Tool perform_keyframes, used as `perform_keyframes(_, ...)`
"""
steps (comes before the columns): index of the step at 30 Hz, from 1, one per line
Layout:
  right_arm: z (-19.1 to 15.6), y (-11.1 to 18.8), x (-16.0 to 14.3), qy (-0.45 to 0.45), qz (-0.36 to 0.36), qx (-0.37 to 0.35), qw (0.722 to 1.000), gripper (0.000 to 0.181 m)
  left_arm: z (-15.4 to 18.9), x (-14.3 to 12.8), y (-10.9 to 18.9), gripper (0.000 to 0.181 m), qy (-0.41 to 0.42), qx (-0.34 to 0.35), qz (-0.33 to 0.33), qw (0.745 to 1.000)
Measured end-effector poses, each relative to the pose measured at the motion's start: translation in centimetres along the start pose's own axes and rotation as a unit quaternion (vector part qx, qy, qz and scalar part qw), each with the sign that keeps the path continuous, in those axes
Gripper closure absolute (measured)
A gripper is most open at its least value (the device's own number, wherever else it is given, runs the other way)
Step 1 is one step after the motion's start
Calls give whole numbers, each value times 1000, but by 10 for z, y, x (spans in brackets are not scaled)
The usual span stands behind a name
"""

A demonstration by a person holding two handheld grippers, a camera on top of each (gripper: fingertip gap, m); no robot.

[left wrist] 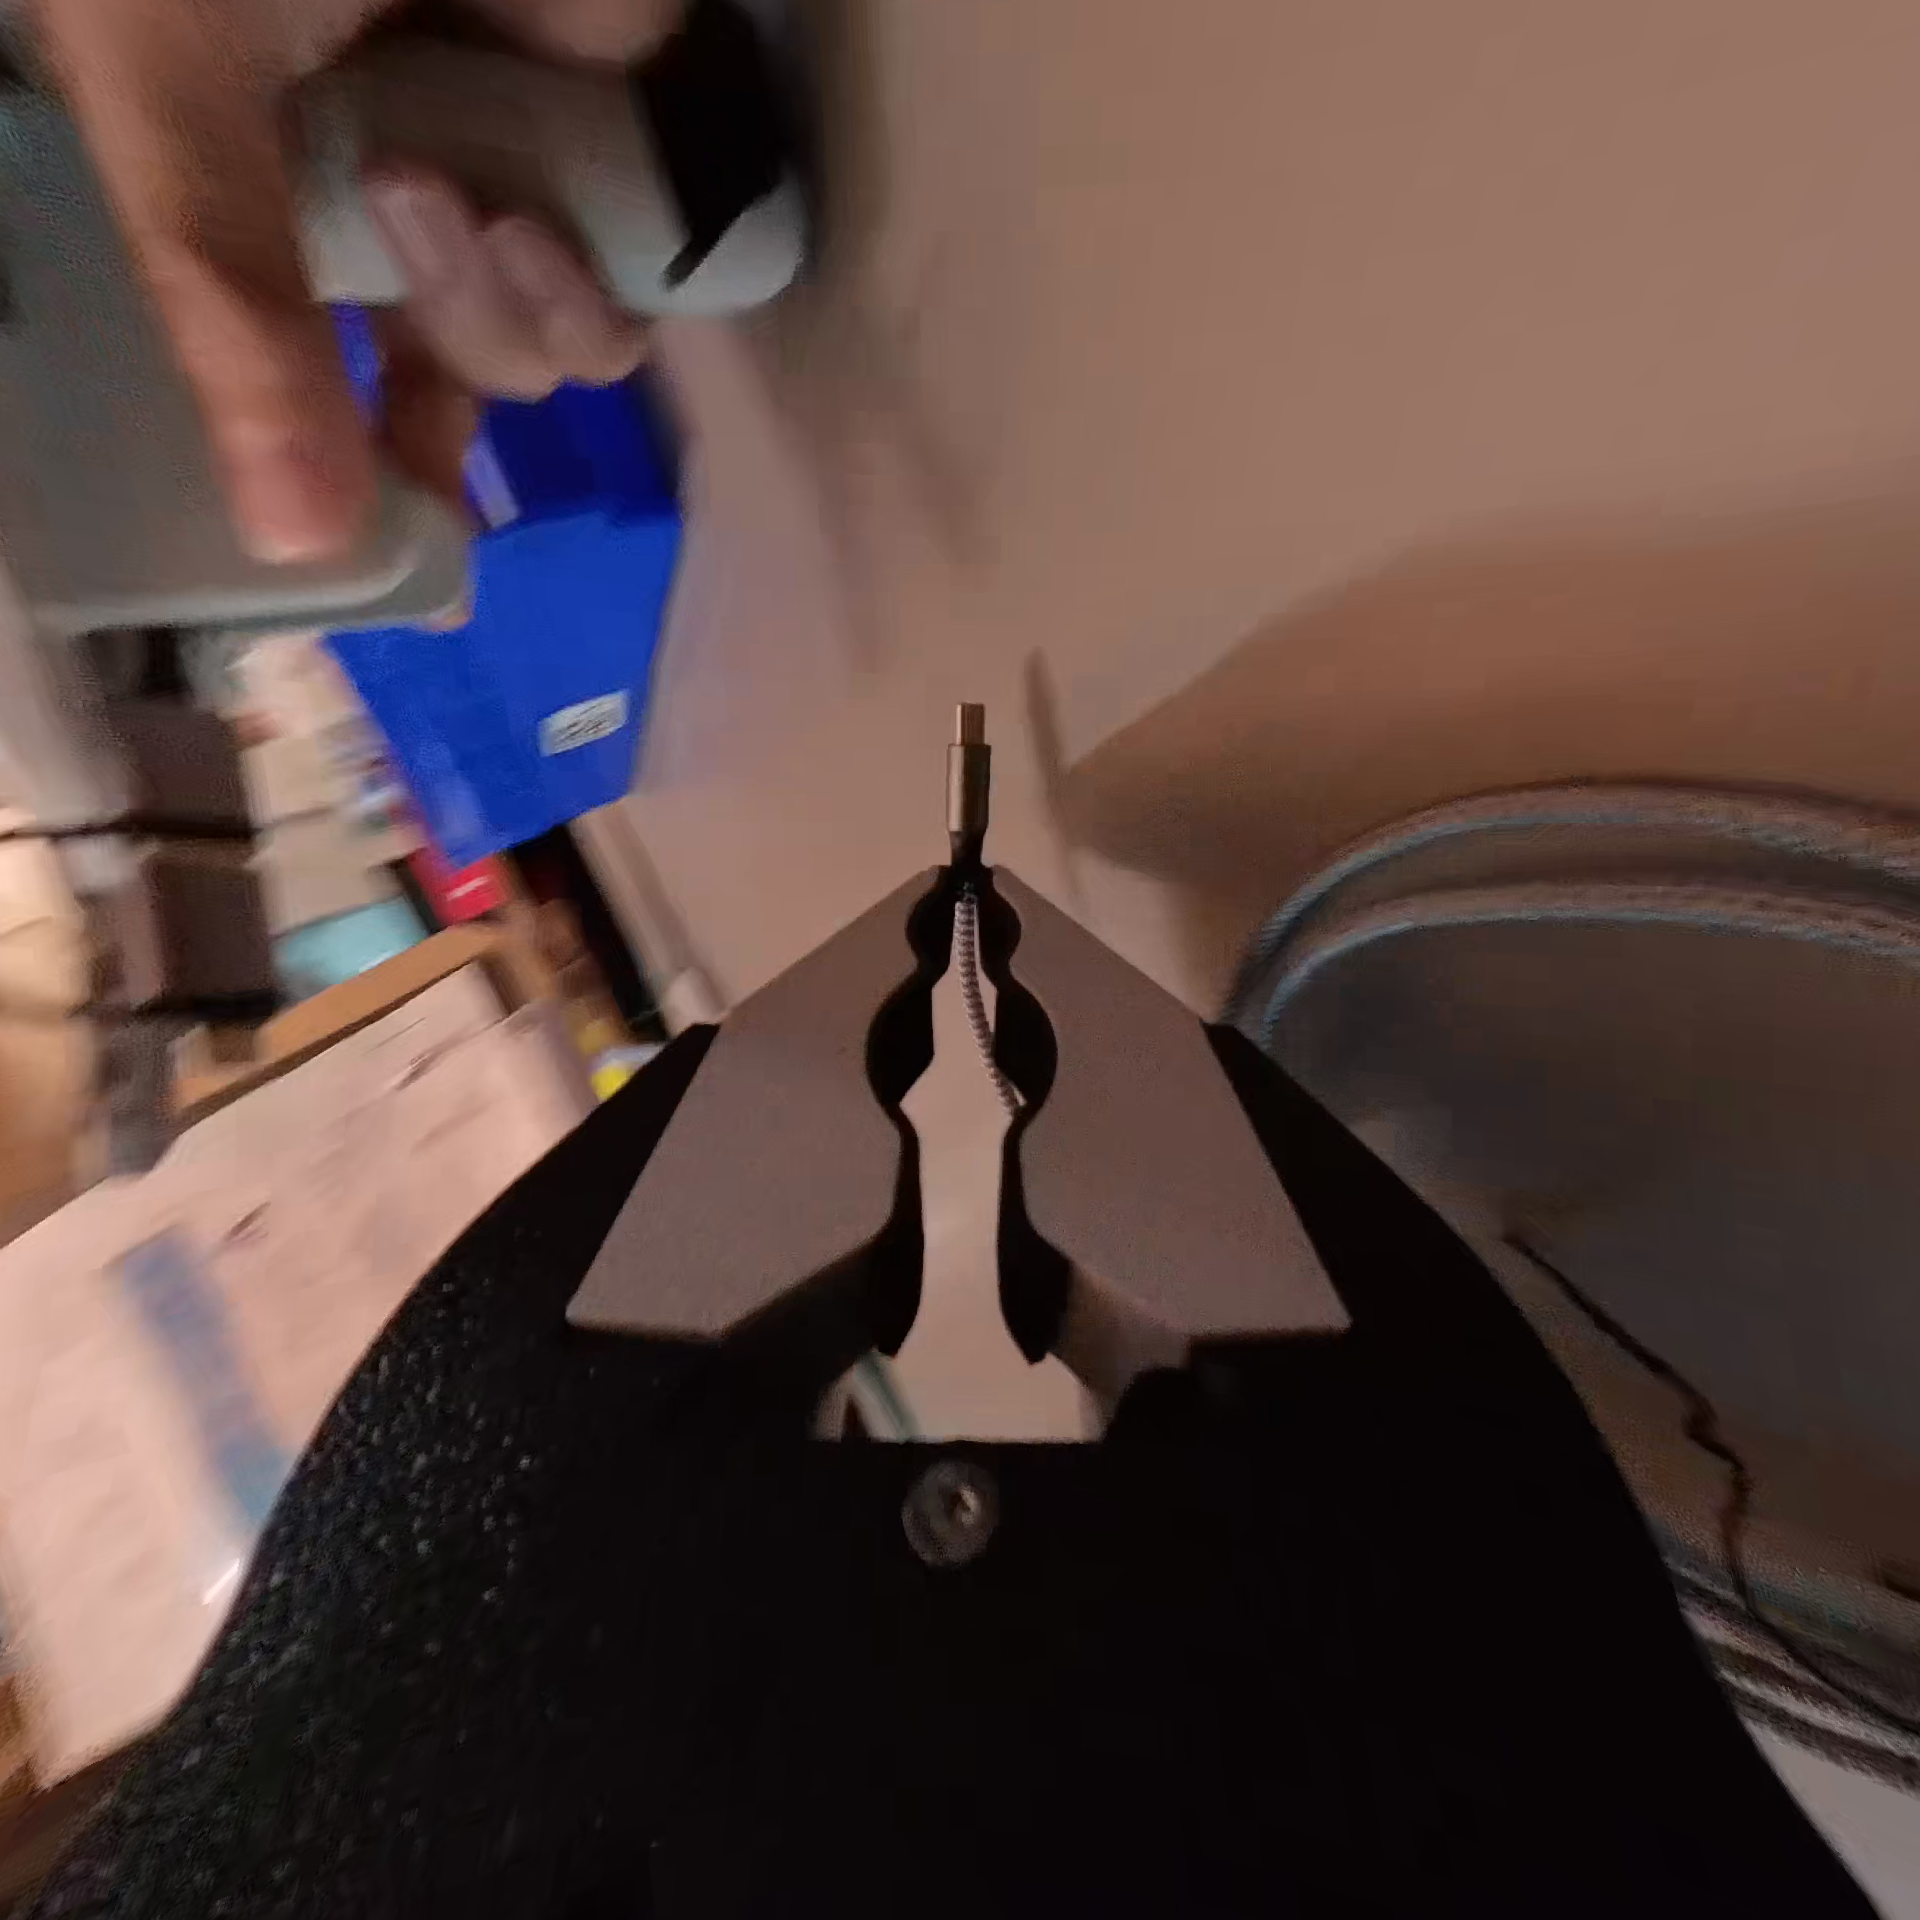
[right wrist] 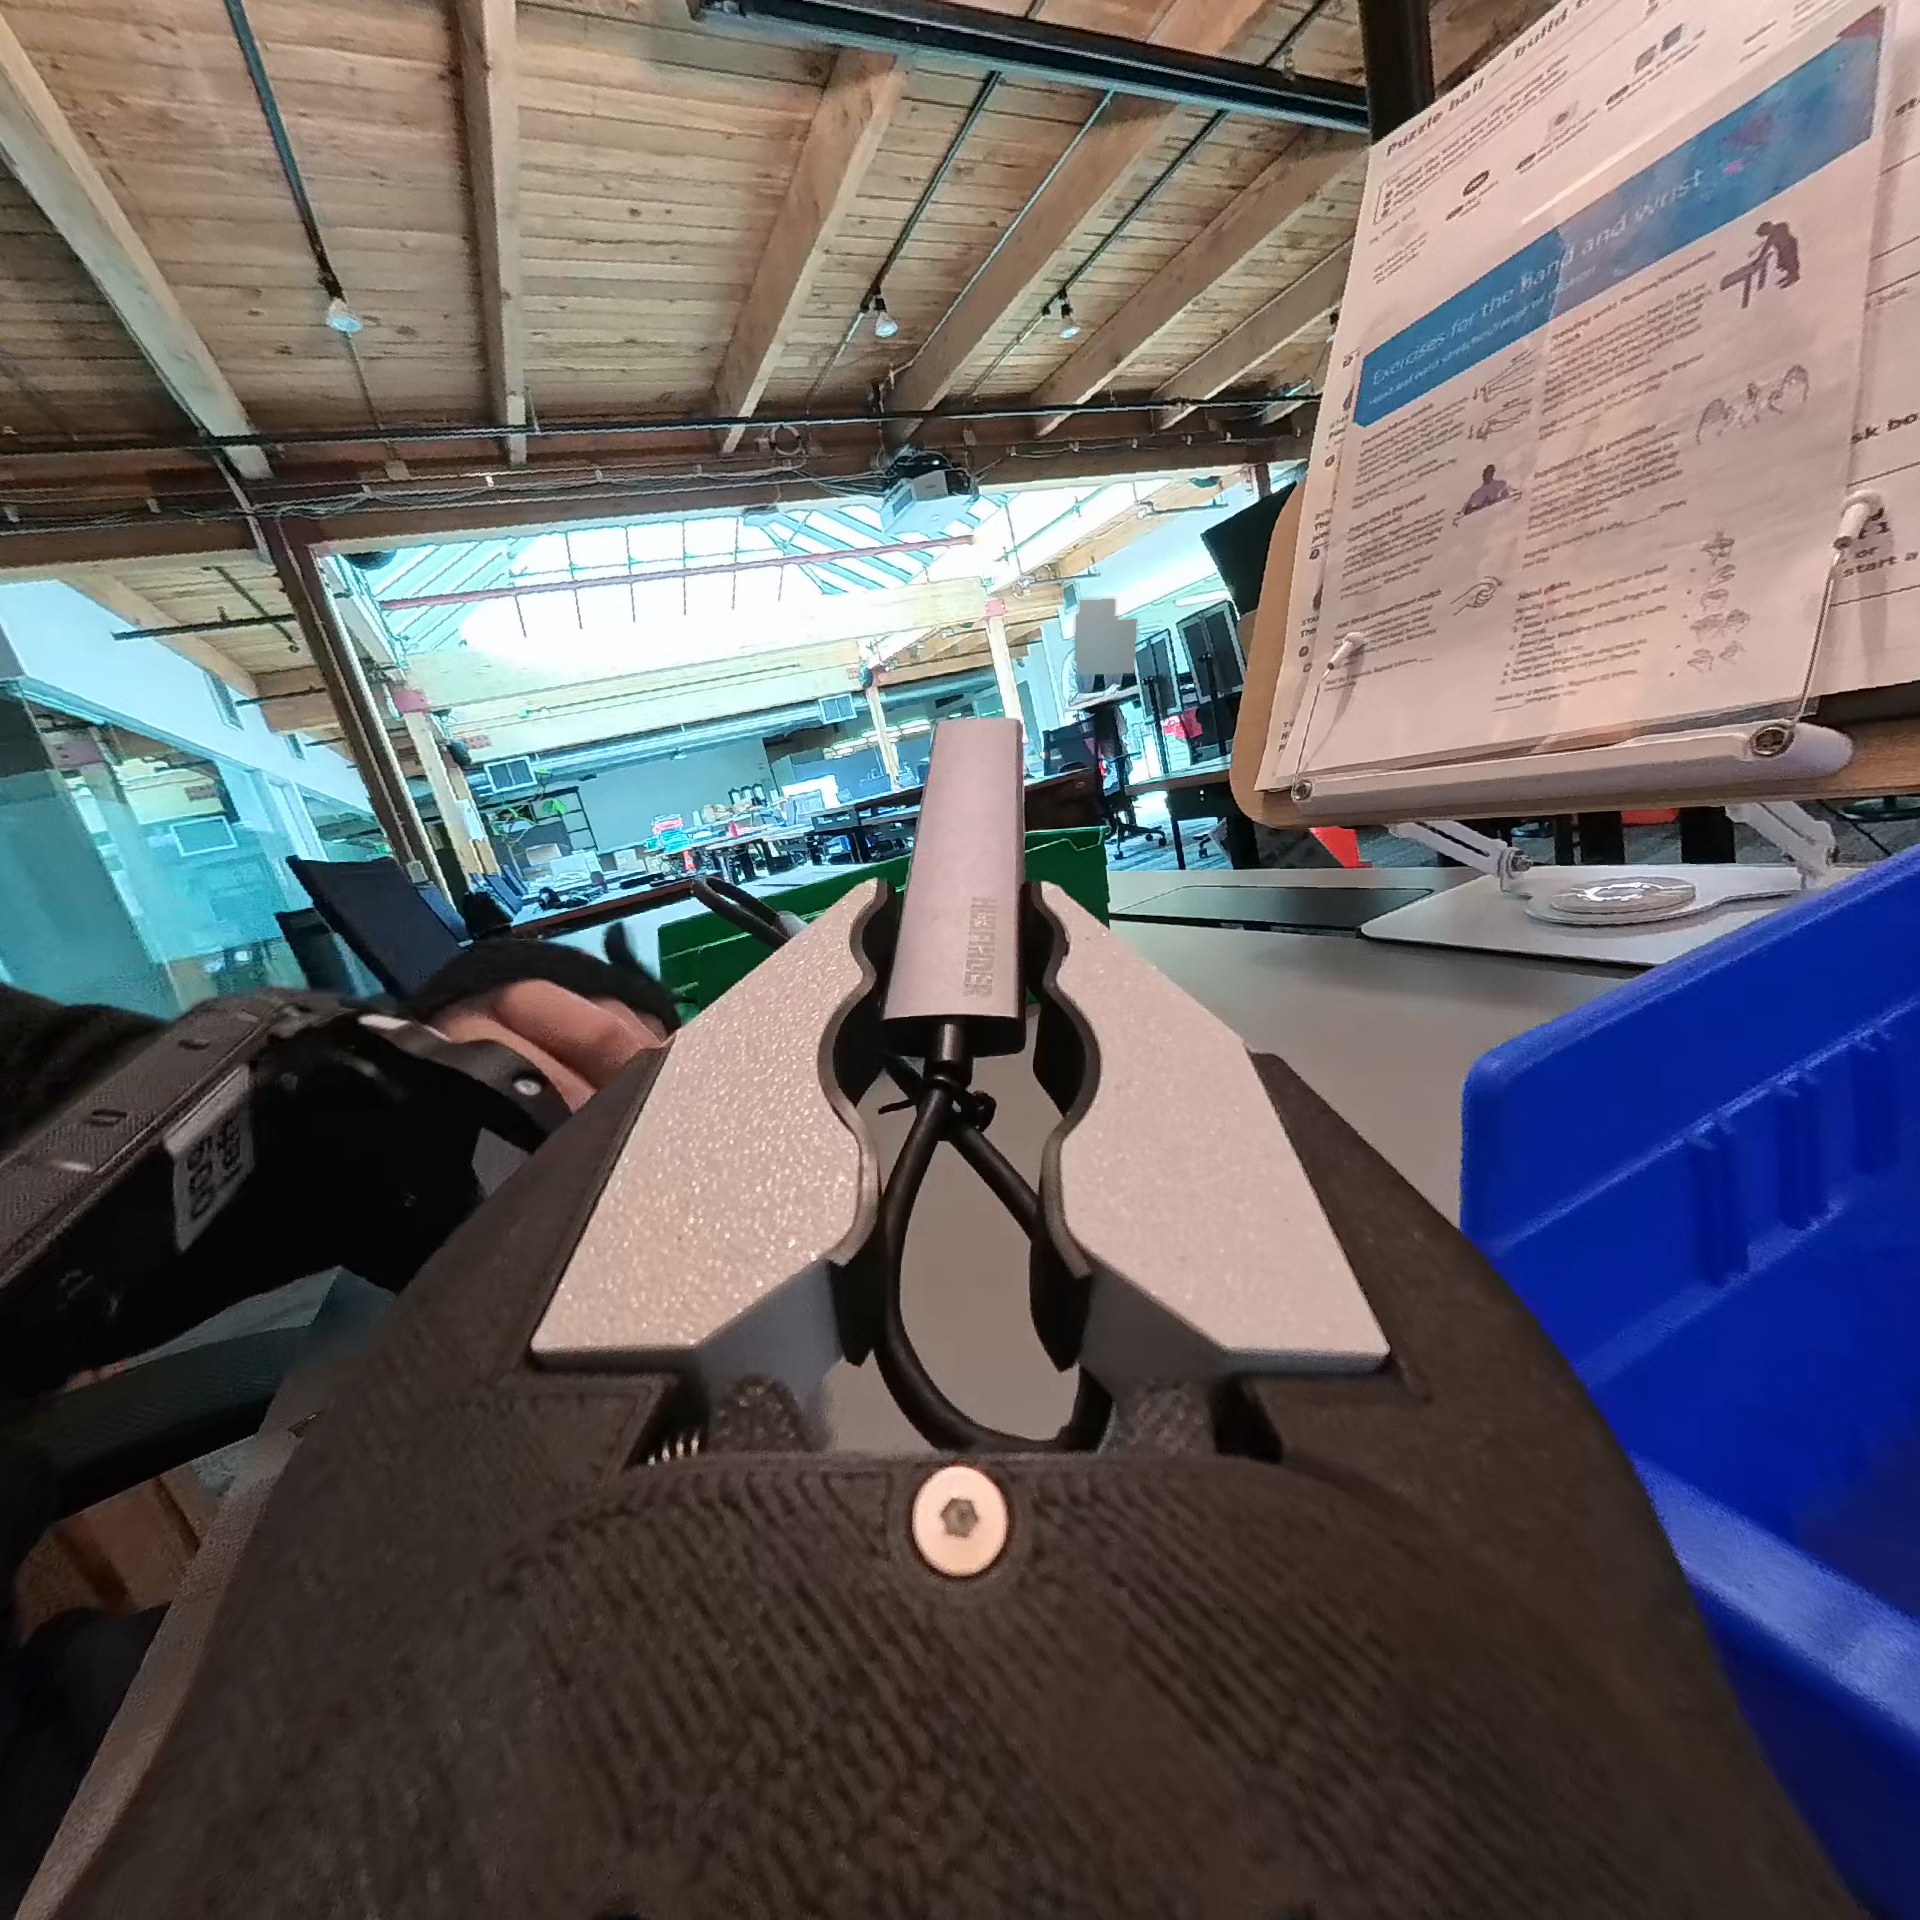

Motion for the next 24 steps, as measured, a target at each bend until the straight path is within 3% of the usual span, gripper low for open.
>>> perform_keyframes(3,-1,1,0,-5,-1,7,1000,158,-23,-20,21,181,14,132,-48,990)
perform_keyframes(6,-8,0,-3,-19,-16,36,999,158,-47,-47,56,180,28,256,-104,961)
perform_keyframes(9,-15,0,-6,-21,-27,65,997,158,-58,-62,82,180,20,332,-135,933)
perform_keyframes(16,-38,5,-13,-5,-55,149,987,158,-67,-68,119,180,-30,406,-193,893)
perform_keyframes(20,-60,9,-21,17,-75,209,975,158,-66,-59,129,181,-61,412,-200,887)
perform_keyframes(24,-61,10,-21,12,-72,214,974,158,-65,-56,139,181,-67,418,-203,883)
Point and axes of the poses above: each gripper's, where its closed fingertips meet, y back along the fingers, x out of its top, z = x × y across the jaws, the point moved 2 cm from there along y, back along the fingers, and after that the axes turned 13 degrees about -x, right-handed, at the moved point
